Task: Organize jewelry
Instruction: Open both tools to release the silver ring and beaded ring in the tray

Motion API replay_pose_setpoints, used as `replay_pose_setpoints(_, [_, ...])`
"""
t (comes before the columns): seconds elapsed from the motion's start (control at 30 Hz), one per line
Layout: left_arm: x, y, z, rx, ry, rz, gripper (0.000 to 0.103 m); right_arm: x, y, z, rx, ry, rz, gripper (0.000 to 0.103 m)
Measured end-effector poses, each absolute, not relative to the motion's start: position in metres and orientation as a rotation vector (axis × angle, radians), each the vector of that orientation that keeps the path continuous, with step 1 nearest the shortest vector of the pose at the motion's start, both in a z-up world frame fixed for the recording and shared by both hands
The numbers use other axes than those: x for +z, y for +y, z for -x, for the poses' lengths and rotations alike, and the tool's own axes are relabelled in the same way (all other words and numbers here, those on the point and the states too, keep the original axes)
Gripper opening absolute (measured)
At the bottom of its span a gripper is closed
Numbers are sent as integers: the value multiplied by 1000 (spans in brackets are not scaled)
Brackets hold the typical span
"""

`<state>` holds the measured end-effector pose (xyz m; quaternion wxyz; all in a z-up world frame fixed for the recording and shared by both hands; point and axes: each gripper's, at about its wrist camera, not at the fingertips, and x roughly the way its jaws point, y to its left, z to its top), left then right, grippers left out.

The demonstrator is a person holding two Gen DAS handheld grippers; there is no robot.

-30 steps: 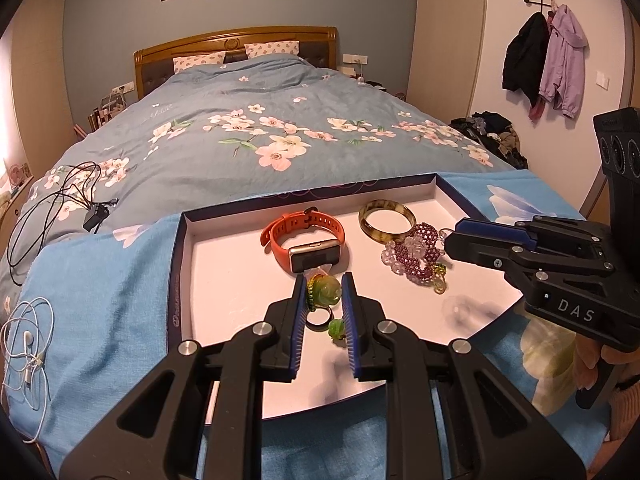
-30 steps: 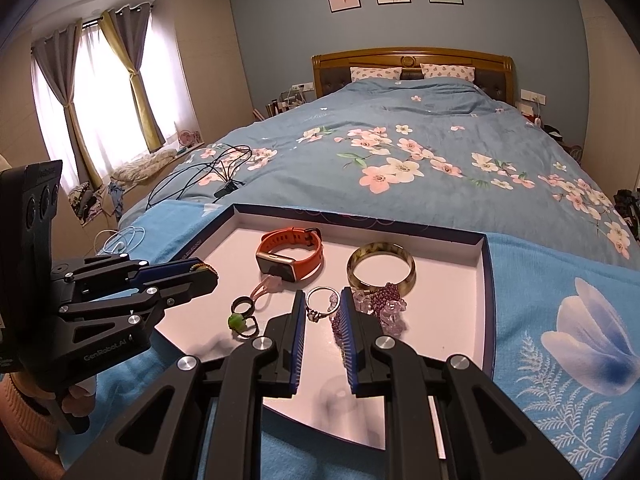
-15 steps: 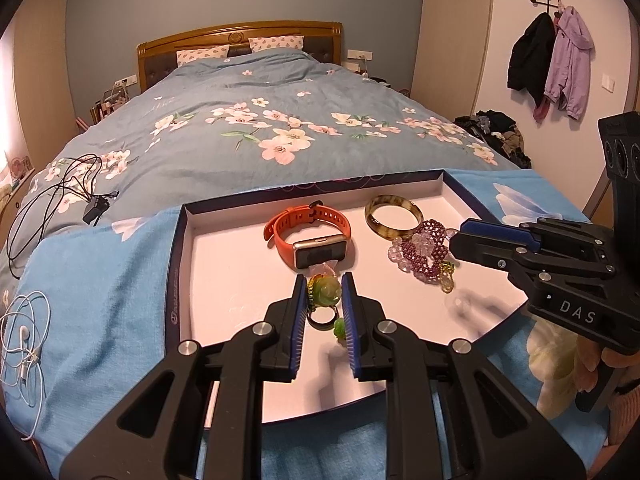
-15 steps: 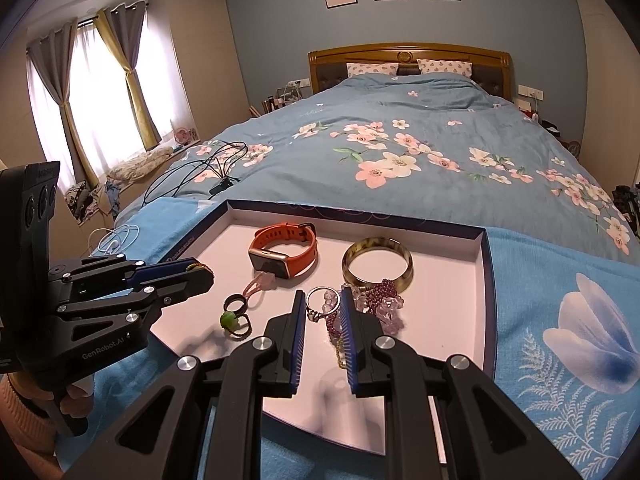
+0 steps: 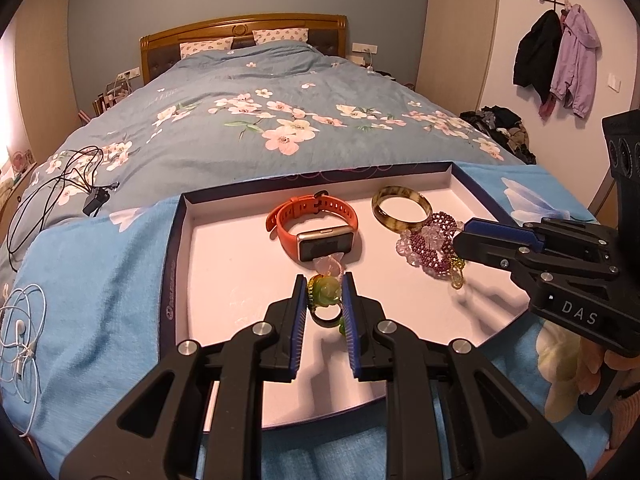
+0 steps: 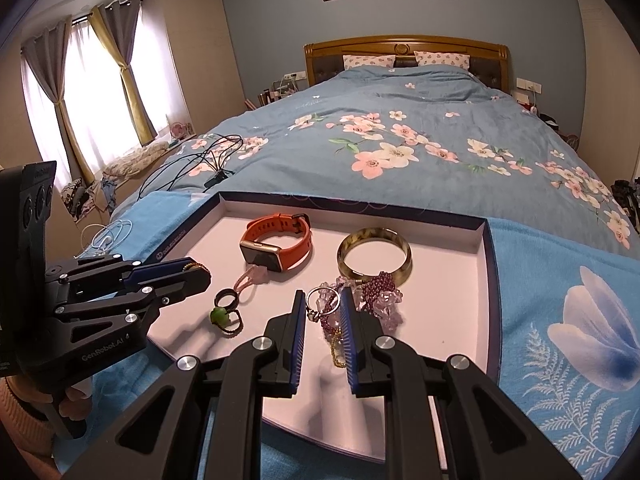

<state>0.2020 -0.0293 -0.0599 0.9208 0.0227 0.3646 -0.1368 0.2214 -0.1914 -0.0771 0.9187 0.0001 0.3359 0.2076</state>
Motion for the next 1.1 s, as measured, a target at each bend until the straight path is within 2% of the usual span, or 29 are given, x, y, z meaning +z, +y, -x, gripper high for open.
replay_pose_setpoints(0.73, [-74, -33, -214, -273, 801, -42, 18, -89, -190, -240, 383, 759, -9, 16])
replay_pose_setpoints(0.8, [-74, -33, -213, -271, 800, -42, 23, -89, -192, -239, 381, 757, -15, 16])
replay_pose_setpoints(0.93, [-71, -33, -210, -262, 782, -44, 30, -88, -194, -235, 378, 749, -21, 27])
replay_pose_setpoints(1.0, [-68, -33, -205, -257, 770, -50, 37, -87, -196, -231, 380, 743, -27, 32])
replay_pose_setpoints(1.07, [-63, -32, -199, -254, 748, -55, 45, -82, -198, -223, 374, 724, -26, 44])
replay_pose_setpoints(1.1, [-60, -31, -195, -252, 739, -57, 51, -80, -199, -219, 369, 713, -24, 54])
